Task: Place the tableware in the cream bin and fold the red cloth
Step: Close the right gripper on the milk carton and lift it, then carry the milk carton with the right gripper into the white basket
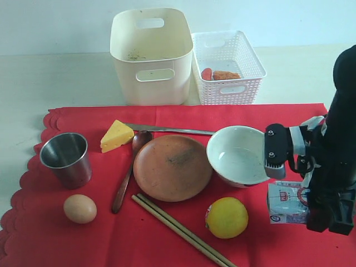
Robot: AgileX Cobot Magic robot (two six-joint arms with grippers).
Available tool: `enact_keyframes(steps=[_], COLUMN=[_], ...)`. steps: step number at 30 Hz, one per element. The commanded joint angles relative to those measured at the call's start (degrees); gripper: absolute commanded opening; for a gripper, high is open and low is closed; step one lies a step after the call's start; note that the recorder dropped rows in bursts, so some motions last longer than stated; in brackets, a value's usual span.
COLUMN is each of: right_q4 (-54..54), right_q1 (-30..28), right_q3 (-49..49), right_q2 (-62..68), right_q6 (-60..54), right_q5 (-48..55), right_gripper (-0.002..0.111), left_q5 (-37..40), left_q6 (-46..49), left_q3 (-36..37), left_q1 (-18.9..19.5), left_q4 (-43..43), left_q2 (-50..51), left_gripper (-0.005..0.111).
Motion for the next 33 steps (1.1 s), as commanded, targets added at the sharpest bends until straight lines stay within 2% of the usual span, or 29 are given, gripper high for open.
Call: enact_keyframes(steps=[1, 12, 18, 24, 33], right_q4=[-0.1, 3.9, 3.8, 3.8, 1.3], right_q1=[0.1, 0.1, 0.1, 0.1, -0.1], right_q3=[0.1, 0.0, -1.3, -8.5, -25.4], right_q2=[-5.5, -17.6, -17.6, -13.8, 0.7], right_q6=[1.1, 9.1, 19.3, 26.1, 37.1], right_q5=[3.3, 3.9, -3.5, -9.9, -14.1], right_gripper=[0.0, 0.0, 0.0, 0.0, 0.0], left_q5=[-0.2, -0.2, -0.2, -0.2, -0.2], left_q6=[-0.1, -0.1, -0.1, -0.1, -0.1], left_q3=[0.1, 0.1, 0.1, 0.1, 0.1], left_q1=[-0.4, -0.4, -0.4, -0.4, -0.4], left_q4=[0.0, 0.0, 0.0, 0.0, 0.0], left_q2=[-0.4, -0.4, -0.4, -0.4, -0.4], left_gripper=[0.001, 0.001, 0.001, 0.001, 0.001])
